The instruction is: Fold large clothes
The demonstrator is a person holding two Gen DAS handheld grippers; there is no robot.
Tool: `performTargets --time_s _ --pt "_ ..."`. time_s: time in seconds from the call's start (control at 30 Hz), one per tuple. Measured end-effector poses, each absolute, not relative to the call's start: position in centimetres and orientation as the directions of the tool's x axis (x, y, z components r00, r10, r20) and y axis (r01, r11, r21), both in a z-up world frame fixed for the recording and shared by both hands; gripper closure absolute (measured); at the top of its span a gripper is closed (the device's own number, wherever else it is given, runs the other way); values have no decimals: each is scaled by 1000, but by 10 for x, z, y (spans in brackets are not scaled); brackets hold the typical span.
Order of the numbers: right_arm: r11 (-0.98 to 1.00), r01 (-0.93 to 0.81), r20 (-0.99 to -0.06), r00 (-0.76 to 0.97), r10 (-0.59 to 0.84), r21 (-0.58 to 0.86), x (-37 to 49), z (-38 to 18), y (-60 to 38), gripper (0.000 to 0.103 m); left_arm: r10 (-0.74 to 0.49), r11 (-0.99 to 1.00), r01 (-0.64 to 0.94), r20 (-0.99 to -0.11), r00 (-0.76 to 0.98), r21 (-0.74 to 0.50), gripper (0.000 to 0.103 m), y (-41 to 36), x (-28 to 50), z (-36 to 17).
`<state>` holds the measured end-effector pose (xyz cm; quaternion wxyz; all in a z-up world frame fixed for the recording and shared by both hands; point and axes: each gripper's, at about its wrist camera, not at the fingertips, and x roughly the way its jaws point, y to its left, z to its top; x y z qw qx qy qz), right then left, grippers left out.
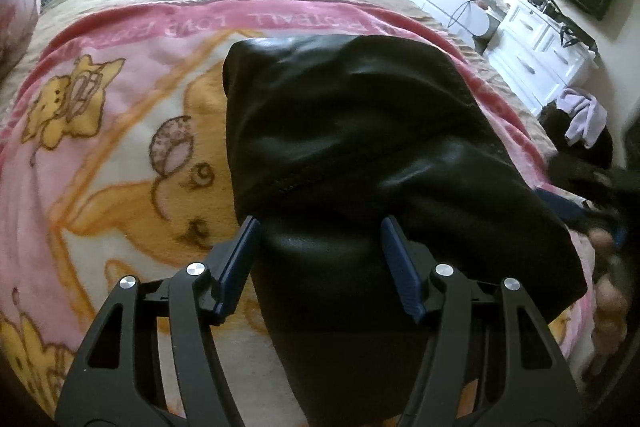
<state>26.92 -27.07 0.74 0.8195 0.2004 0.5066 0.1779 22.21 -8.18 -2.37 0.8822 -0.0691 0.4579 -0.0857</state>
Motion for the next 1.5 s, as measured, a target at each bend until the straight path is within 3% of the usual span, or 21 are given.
performTargets --time_s 0.03,0.13,0.17,0.23,0.37,0.5,0.7,0.8,0.83,0.9,1.07,1.17,1.23,1.3,1.33,1.37,1.5 --pt "875 -97 -788 395 472 475 276 4 -261 18 -214 976 92 -796 566 -197 49 -82 222 -24" --pt "898 -203 -803 401 441 391 270 3 -238 66 -220 975 100 -799 559 -198 49 -81 223 -25" --pt "899 -247 -787 436 436 361 265 10 -232 75 -226 974 105 -800 555 -203 49 -81 223 -25" --pt "889 -302 -748 484 454 344 252 27 -228 80 -236 971 110 -798 554 -211 49 -79 223 -22" --pt "881 -331 -677 565 472 339 239 59 -246 82 -320 944 127 -760 566 -304 44 -71 221 0" --pt "873 -280 -645 591 484 400 252 60 -287 82 -336 938 141 -731 593 -317 39 -73 219 18" --pt "866 -172 -732 472 491 469 271 -20 -323 78 -328 942 114 -786 524 -316 32 -84 226 -7" --pt "842 -110 -714 479 510 528 269 -44 -340 69 -347 933 98 -791 505 -347 23 -87 228 -21" --pt "835 -100 -708 482 516 541 267 -47 -344 62 -355 928 89 -791 499 -361 22 -87 229 -22" --pt "823 -92 -696 486 529 561 263 -49 -349 60 -362 923 72 -791 493 -378 18 -85 230 -22" --pt "842 -117 -711 482 512 526 248 -33 -346 32 -404 905 78 -788 465 -418 16 -85 228 -24" --pt "830 -121 -698 484 528 544 233 -26 -355 24 -440 889 92 -785 437 -448 11 -93 225 -32" --pt "836 -116 -698 495 517 537 222 -22 -359 24 -457 882 102 -782 424 -460 11 -99 222 -37" --pt "842 -112 -693 516 503 528 213 -19 -363 31 -456 884 113 -785 420 -453 11 -105 219 -39" --pt "835 -119 -685 517 513 537 210 -19 -363 50 -457 884 116 -786 417 -453 11 -107 219 -40" --pt "824 -129 -673 515 531 551 207 -18 -363 76 -458 883 115 -786 415 -454 11 -108 218 -41" --pt "859 -134 -702 521 485 494 195 -17 -352 82 -433 899 129 -799 417 -419 10 -111 219 -38"
